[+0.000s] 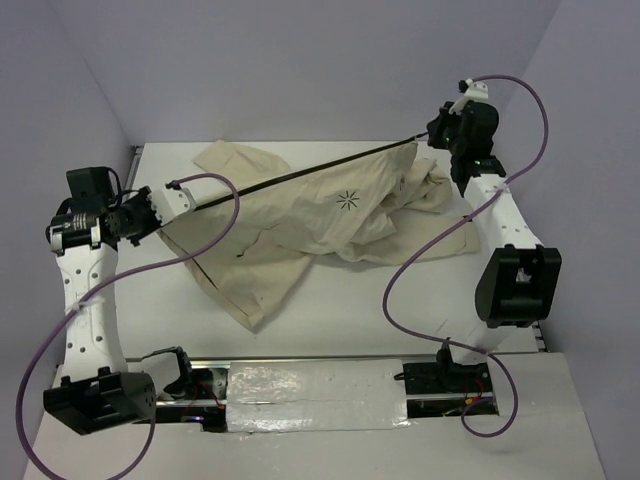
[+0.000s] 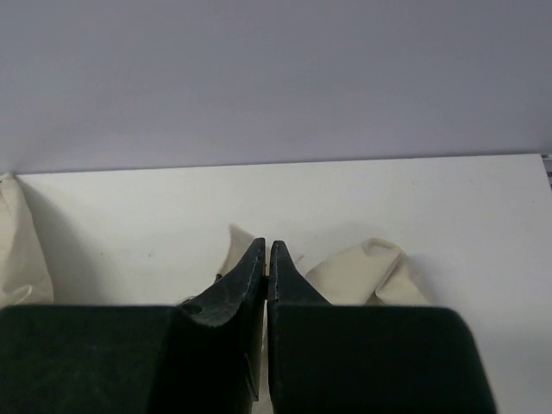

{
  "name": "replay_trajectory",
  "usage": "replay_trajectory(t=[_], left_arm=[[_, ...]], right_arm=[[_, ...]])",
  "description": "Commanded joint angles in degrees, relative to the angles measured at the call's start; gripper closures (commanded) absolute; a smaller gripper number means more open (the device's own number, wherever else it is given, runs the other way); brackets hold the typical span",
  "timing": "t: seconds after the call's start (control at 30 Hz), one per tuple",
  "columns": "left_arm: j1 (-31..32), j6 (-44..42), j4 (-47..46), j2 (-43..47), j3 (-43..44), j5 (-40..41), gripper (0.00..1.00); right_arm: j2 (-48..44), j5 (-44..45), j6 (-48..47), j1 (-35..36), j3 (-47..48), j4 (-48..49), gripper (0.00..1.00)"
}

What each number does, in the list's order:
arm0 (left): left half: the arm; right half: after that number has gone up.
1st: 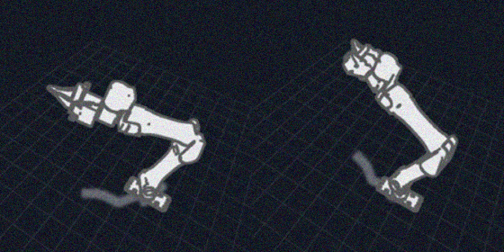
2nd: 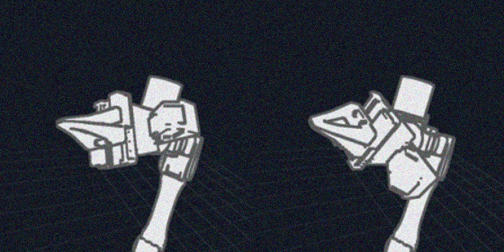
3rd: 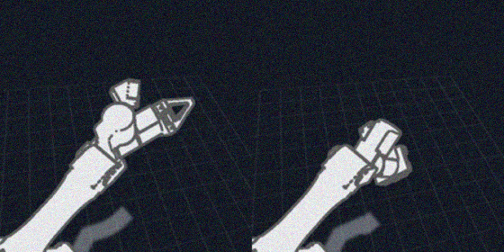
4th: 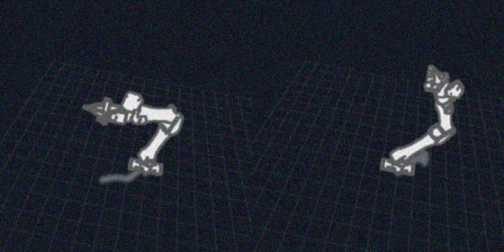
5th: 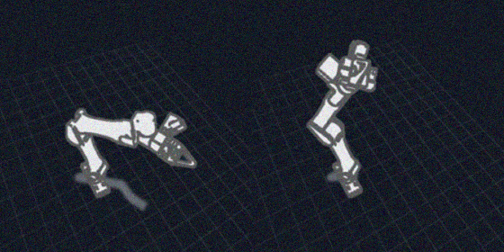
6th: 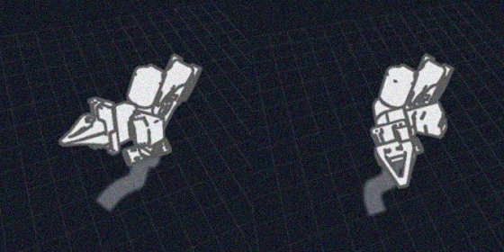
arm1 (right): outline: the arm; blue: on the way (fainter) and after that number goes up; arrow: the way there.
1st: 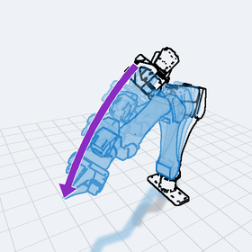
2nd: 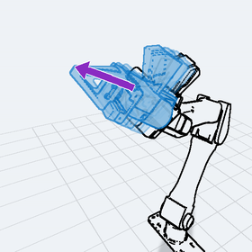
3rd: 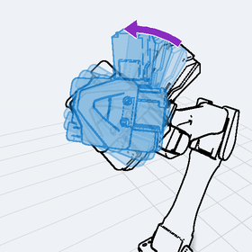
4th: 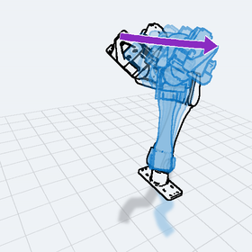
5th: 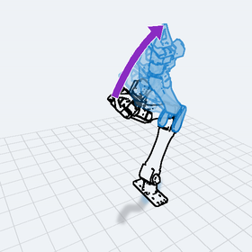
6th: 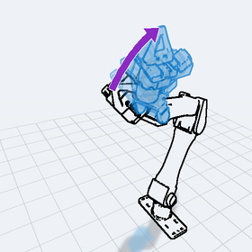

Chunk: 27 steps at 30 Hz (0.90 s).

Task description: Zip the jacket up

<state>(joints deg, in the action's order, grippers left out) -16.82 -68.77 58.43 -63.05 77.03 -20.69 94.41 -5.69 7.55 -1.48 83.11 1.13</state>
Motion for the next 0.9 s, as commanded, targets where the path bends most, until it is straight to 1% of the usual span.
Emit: replay_trajectory(t=[0.0,0.13,0.2,0.23,0.27,0.3,0.33,0.37,0.4,0.43,0.47,0.5,0.53,0.57,0.6,0.63,0.67,0.7,0.77,0.8,0.83,0.87], left_arm=[[-4.5,-0.1,1.7,0.0,2.6,8.7,1.00],[-4.5,1.6,2.2,-0.5,3.1,4.1,1.00],[-4.5,2.8,1.6,0.2,2.6,1.4,1.00],[-4.5,3.6,1.2,0.6,2.2,0.3,1.00],[-4.5,6.3,-0.2,0.9,2.1,-1.7,0.83],[-4.4,9.0,-1.6,0.9,2.0,-2.3,0.55],[-4.4,11.8,-3.1,0.9,1.8,-2.4,0.02],[-4.4,19.0,-7.3,0.6,2.0,-1.6,0.01],[-4.4,23.2,-9.6,0.5,2.3,-0.8,0.01],[-4.4,26.9,-11.7,-0.1,3.7,0.5,0.01],[-4.5,34.5,-13.9,-0.9,4.8,2.0,0.01],[-4.6,38.4,-17.4,-1.5,7.1,5.4,0.01],[-4.9,44.9,-18.2,-3.6,8.7,6.8,0.01],[-5.2,47.3,-18.2,-4.8,10.8,7.6,0.01],[-5.2,49.8,-16.9,-6.1,15.2,8.2,0.01],[-5.5,54.0,-16.1,-8.6,17.2,8.7,0.01],[-5.5,55.7,-15.2,-9.8,20.5,9.3,0.01],[-5.6,57.2,-14.3,-10.7,21.7,9.6,0.01],[-5.7,60.1,-12.7,-12.4,22.7,10.8,0.01],[-5.7,61.1,-12.7,-12.5,21.9,13.3,0.01],[-5.7,62.5,-13.2,-12.5,20.9,14.7,0.01],[-5.7,63.1,-13.7,-12.1,17.9,16.3,0.01]], right_arm=[[-4.6,14.2,-6.9,-10.0,-2.7,9.5,1.00],[-6.3,11.5,-6.7,-10.0,-4.6,10.6,1.00],[-7.0,7.2,-7.0,-9.7,-4.5,10.6,1.00],[-7.1,5.7,-8.7,-9.6,-4.1,9.9,0.97],[-7.3,1.7,-8.6,-9.6,-2.6,8.8,0.87],[-7.4,-0.4,-8.5,-9.6,-1.6,7.5,0.70],[-7.6,-1.8,-8.5,-9.5,-0.5,4.7,0.29],[-8.4,-1.6,-8.2,-9.4,0.8,3.8,0.01],[-9.2,-1.5,-7.6,-9.6,1.0,3.4,0.00],[-10.0,-1.3,-5.0,-9.7,1.3,2.9,0.00],[-11.2,-0.9,-4.5,-9.6,2.1,2.4,0.00],[-11.4,-0.9,-3.9,-9.8,3.1,0.1,0.00],[-11.4,-1.4,-3.1,-10.0,6.6,-1.5,0.00],[-10.7,-2.0,-2.7,-10.0,8.8,-4.2,0.00],[-10.3,-2.7,-1.8,-10.0,10.8,-8.7,0.00],[-9.4,-3.4,-1.1,-10.2,14.5,-10.9,0.00],[-9.2,-4.1,-0.5,-10.3,15.8,-12.8,0.00],[-9.2,-4.5,0.3,-10.4,16.5,-15.3,0.00],[-10.8,-5.2,2.0,-10.8,14.5,-16.2,0.00],[-11.7,-4.5,3.6,-10.7,13.0,-15.7,0.00],[-12.8,-2.2,4.7,-10.7,8.8,-15.4,0.00],[-15.0,-1.2,5.6,-10.7,6.4,-14.9,0.00]])
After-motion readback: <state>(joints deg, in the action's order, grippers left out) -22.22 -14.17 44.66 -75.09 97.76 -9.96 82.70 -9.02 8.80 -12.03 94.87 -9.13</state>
